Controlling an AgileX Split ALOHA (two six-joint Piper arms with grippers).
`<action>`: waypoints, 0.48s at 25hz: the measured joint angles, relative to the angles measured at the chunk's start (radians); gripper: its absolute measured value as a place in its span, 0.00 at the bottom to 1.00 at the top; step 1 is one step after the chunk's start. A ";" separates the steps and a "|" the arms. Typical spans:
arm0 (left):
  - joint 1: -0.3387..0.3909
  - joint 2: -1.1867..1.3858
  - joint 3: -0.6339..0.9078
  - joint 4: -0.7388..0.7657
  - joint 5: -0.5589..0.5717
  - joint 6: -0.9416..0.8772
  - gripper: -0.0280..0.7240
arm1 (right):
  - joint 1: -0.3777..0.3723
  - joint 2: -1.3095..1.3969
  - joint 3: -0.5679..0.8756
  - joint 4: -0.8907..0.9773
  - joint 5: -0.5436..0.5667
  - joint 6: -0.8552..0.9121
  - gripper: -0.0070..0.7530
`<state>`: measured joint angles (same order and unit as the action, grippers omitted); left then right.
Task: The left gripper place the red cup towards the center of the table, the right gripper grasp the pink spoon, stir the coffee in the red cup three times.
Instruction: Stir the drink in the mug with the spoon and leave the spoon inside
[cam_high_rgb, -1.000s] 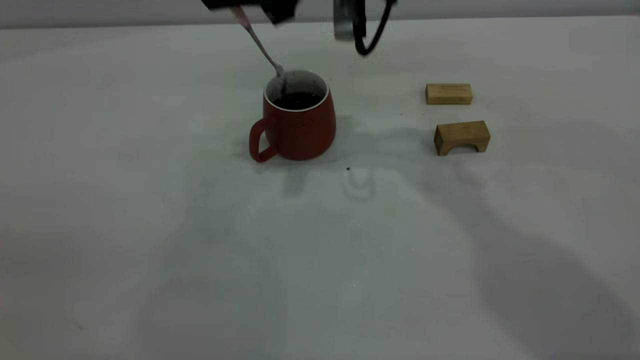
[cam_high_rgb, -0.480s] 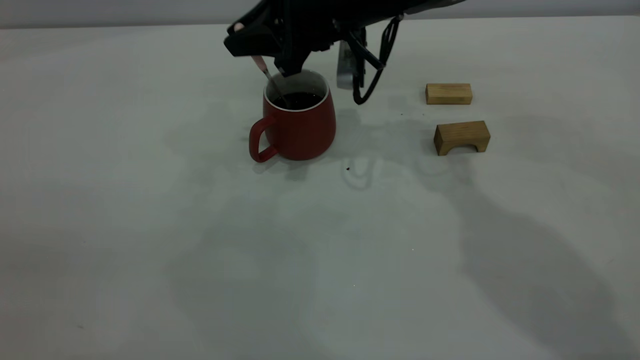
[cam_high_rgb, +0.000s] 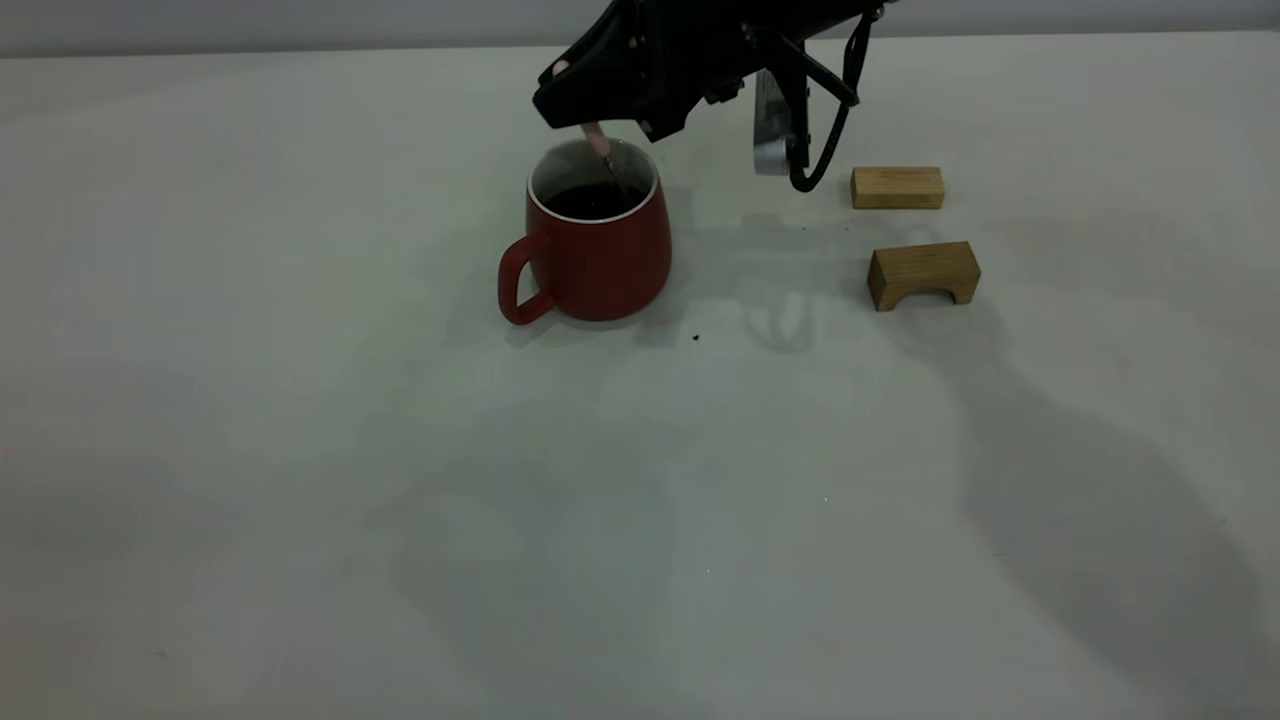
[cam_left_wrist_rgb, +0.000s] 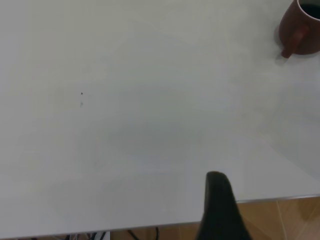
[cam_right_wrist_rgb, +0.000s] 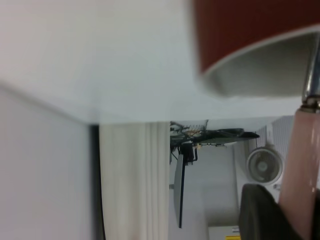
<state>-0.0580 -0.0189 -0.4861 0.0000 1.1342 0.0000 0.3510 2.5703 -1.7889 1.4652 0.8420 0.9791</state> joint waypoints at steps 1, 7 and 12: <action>0.000 0.000 0.000 0.000 0.000 0.000 0.78 | 0.004 0.000 0.000 -0.001 0.010 0.019 0.19; 0.000 0.000 0.000 0.000 0.000 0.000 0.78 | 0.047 0.000 0.000 0.109 0.013 -0.168 0.19; 0.000 0.000 0.000 0.000 0.000 0.000 0.78 | 0.030 0.000 0.000 0.128 0.012 -0.374 0.19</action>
<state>-0.0580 -0.0189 -0.4861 0.0000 1.1342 0.0000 0.3815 2.5703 -1.7889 1.5929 0.8543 0.6046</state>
